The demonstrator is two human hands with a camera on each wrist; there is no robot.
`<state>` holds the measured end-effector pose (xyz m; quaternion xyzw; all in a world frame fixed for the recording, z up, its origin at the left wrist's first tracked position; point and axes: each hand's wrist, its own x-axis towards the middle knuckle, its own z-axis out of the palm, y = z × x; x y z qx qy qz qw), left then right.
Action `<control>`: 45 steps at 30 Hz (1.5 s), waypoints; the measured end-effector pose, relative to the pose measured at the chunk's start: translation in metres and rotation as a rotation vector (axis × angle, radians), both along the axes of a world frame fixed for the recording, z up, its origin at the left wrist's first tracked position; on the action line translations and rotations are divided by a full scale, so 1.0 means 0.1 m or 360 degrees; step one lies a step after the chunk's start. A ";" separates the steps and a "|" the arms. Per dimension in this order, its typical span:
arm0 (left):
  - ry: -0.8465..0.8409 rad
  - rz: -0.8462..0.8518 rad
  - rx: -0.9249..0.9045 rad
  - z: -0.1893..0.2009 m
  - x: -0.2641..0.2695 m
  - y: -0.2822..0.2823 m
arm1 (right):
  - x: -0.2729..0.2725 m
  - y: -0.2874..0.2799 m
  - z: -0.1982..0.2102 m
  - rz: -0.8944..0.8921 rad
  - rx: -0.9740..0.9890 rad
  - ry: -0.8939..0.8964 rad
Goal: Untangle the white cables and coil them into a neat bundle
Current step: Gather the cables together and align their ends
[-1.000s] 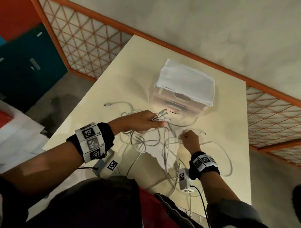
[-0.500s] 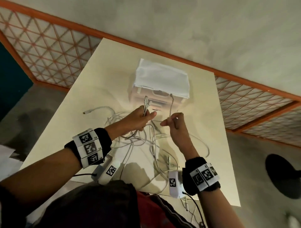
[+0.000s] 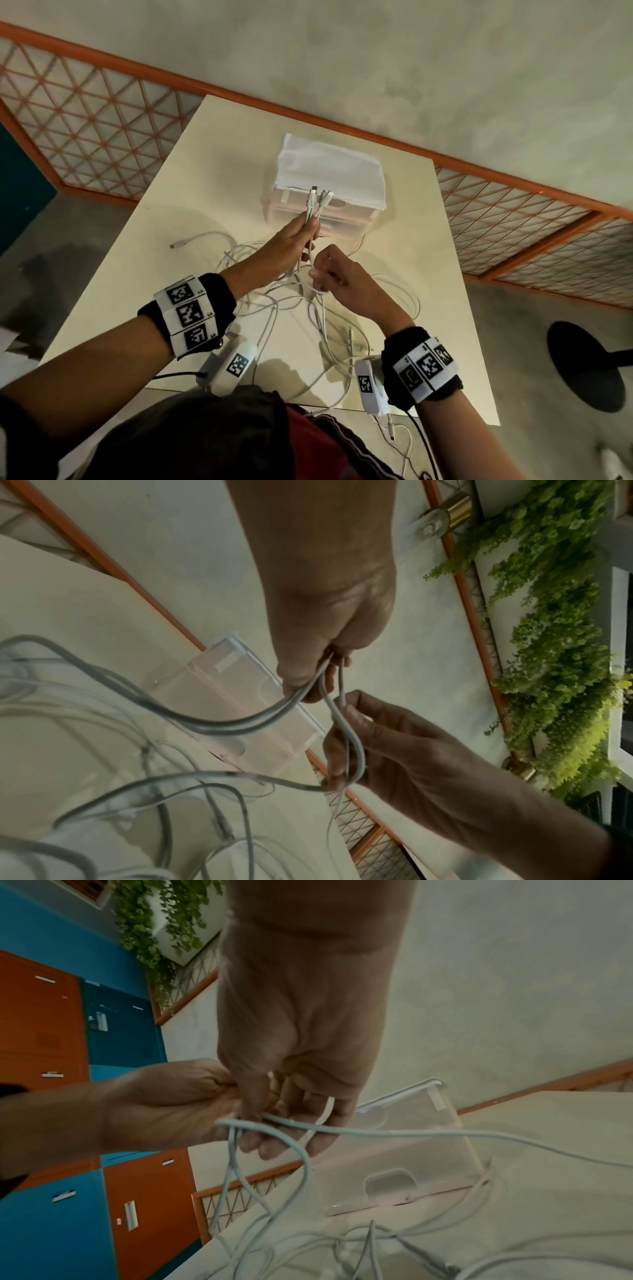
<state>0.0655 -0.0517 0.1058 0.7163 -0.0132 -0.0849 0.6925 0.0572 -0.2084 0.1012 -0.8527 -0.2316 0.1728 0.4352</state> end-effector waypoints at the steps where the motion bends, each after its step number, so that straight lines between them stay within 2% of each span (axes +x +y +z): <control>1: -0.0008 -0.0014 -0.0076 0.03 -0.01 -0.01 | 0.01 0.01 0.02 -0.0049 0.0026 0.0063; 4: 0.0006 -0.0116 -0.0471 0.15 -0.03 -0.05 | 0.07 0.05 0.08 -0.0042 -0.0058 0.0077; 6: -0.0019 -0.0145 -0.0577 0.22 -0.03 -0.08 | 0.11 0.09 0.12 -0.0011 -0.0086 0.0137; 10: -0.0026 -0.0215 -0.0718 0.33 -0.01 -0.06 | 0.17 0.12 0.20 0.0034 0.0098 0.0406; 14: -0.0098 -0.0166 -0.0656 0.36 -0.04 -0.06 | 0.23 0.11 0.23 0.0172 0.0001 0.0410; 17: -0.0211 -0.0102 -0.0577 0.41 -0.04 -0.02 | 0.31 0.07 0.14 0.0224 -0.0265 0.0194; 19: -0.0258 -0.0068 -0.0593 0.47 -0.03 0.03 | 0.36 -0.01 0.10 0.0194 -0.0360 0.0116; 22: -0.0316 -0.0038 -0.0612 0.57 -0.01 0.09 | 0.40 -0.19 0.02 0.0005 -0.0346 0.0112; 27: -0.0478 0.0224 -0.0295 0.67 -0.05 0.15 | 0.50 -0.58 -0.24 -0.0262 -0.0505 -0.0283; 30: -0.0488 0.0219 0.0184 0.61 -0.02 0.27 | 0.53 -0.75 -0.18 -0.0426 -0.0380 -0.0144; 33: -0.0329 -0.0039 0.0645 0.49 -0.07 0.22 | 0.52 -0.72 0.09 -0.0318 -0.0374 -0.0014; 36: -0.0179 -0.0236 0.0580 0.31 -0.12 0.05 | 0.51 -0.57 0.33 -0.0207 -0.0338 -0.0074; 39: -0.0188 -0.0227 0.0822 0.19 -0.10 -0.08 | 0.48 -0.45 0.51 -0.0177 -0.0394 -0.0124; 41: -0.0272 -0.0132 0.0896 0.22 -0.10 -0.10 | 0.45 -0.44 0.57 -0.0194 -0.0366 -0.0188; 45: -0.0579 0.0206 0.0638 0.41 -0.09 0.00 | 0.41 -0.54 0.46 -0.0353 -0.0159 -0.0039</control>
